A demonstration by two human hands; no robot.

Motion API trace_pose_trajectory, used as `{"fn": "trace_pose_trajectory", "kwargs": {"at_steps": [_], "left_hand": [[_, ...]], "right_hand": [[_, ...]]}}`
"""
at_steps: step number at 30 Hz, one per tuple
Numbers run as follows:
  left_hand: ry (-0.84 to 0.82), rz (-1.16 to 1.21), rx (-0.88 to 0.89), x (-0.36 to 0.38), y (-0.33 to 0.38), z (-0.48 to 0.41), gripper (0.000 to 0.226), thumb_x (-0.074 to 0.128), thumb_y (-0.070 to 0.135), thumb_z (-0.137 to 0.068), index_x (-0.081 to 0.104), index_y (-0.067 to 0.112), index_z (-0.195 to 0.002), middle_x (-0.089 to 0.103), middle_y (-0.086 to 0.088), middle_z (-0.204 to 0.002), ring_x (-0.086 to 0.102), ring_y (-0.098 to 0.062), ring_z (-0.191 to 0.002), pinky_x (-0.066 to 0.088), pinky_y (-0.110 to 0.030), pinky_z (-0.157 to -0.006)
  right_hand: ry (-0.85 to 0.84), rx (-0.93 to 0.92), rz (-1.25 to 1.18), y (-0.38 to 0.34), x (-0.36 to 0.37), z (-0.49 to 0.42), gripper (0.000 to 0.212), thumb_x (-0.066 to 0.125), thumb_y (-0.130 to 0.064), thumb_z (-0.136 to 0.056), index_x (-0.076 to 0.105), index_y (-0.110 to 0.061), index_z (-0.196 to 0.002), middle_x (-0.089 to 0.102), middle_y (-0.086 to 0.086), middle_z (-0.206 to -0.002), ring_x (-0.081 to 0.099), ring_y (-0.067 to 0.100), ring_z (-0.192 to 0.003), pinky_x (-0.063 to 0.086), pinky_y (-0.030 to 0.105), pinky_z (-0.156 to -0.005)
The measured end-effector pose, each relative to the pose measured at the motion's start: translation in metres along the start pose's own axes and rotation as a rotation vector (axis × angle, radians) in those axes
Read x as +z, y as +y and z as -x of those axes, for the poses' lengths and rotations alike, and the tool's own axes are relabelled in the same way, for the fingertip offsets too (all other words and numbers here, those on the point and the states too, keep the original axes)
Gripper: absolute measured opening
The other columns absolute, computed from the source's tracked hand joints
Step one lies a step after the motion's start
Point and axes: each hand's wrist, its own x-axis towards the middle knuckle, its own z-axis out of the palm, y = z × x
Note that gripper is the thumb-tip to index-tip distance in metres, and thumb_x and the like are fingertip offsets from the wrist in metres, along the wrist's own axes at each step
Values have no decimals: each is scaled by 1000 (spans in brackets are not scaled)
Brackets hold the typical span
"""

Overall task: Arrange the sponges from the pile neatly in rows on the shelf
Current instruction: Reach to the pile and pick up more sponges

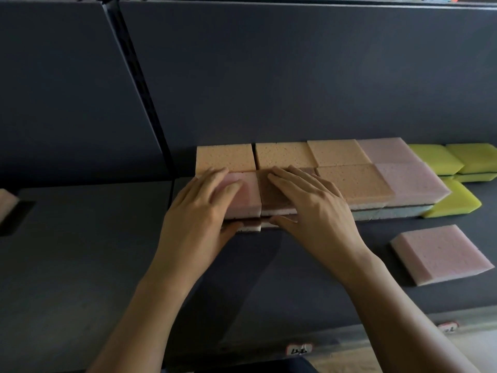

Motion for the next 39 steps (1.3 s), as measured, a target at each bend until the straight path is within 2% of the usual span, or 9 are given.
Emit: {"fn": "trace_pose_trajectory", "kwargs": {"at_steps": [5, 9, 14, 19, 23, 27, 30, 33, 39], "left_hand": [[49, 6, -34, 4, 1, 2, 63, 78, 26, -76, 55, 18, -134, 47, -2, -144, 43, -22, -135, 41, -41, -108], [43, -33, -9, 9, 1, 0, 61, 77, 22, -80, 54, 18, -136, 46, -5, -147, 38, -25, -139, 33, -41, -114], [-14, -49, -1, 7, 0, -2, 63, 76, 27, -80, 52, 20, -137, 42, -5, -150, 34, -25, -141, 24, -38, -116], [-61, -17, 12, -6, -1, 1, 67, 69, 39, -81, 47, 20, -142, 37, -4, -154, 24, -31, -146, 19, -48, -119], [35, 54, 62, -19, 12, 7, 57, 62, 30, -83, 53, 13, -137, 49, -6, -143, 36, -29, -140, 32, -46, -113], [123, 180, 179, -13, 38, 15, 39, 64, 21, -88, 61, 12, -127, 56, -2, -131, 51, -20, -125, 44, -37, -100], [69, 263, 237, 0, 62, 16, 37, 62, 23, -91, 59, 13, -127, 57, 2, -127, 55, -15, -114, 49, -33, -92], [7, 294, 294, 16, 88, 10, 36, 62, 25, -92, 59, 13, -126, 58, 1, -125, 57, -17, -114, 52, -38, -88], [-96, 315, 308, 40, 156, -14, 41, 61, 36, -92, 57, 16, -127, 56, 4, -127, 57, -16, -113, 54, -38, -84]], "right_hand": [[0, 2, -4, 1, -1, 0, 77, 85, -32, -72, 52, -22, -141, 50, -7, -147, 39, 16, -141, 32, 37, -111], [-5, -7, 1, 0, 3, 1, 76, 84, -31, -74, 51, -22, -142, 48, -7, -148, 37, 17, -142, 31, 38, -114], [-14, 4, -1, -1, 3, 1, 75, 82, -33, -75, 51, -21, -142, 47, -6, -149, 36, 17, -143, 28, 38, -115], [-48, -2, -31, -10, -7, 6, 74, 78, -29, -80, 45, -19, -145, 39, 1, -155, 30, 23, -145, 26, 41, -117], [53, 50, -48, -15, -23, 25, 60, 73, -30, -85, 52, -14, -138, 46, 5, -149, 37, 25, -142, 35, 44, -113], [119, 154, -62, -10, -33, 59, 43, 64, -31, -93, 59, -15, -132, 55, 2, -140, 49, 23, -131, 46, 46, -103], [118, 237, -68, 5, -40, 85, 38, 60, -32, -95, 59, -19, -131, 58, -2, -136, 53, 21, -126, 49, 47, -99], [131, 296, -52, 28, -53, 107, 37, 58, -31, -94, 61, -19, -129, 60, -1, -132, 55, 20, -123, 49, 46, -98], [181, 364, -70, 90, -84, 146, 35, 63, -29, -94, 63, -18, -127, 61, -5, -131, 55, 17, -124, 48, 45, -99]]}}
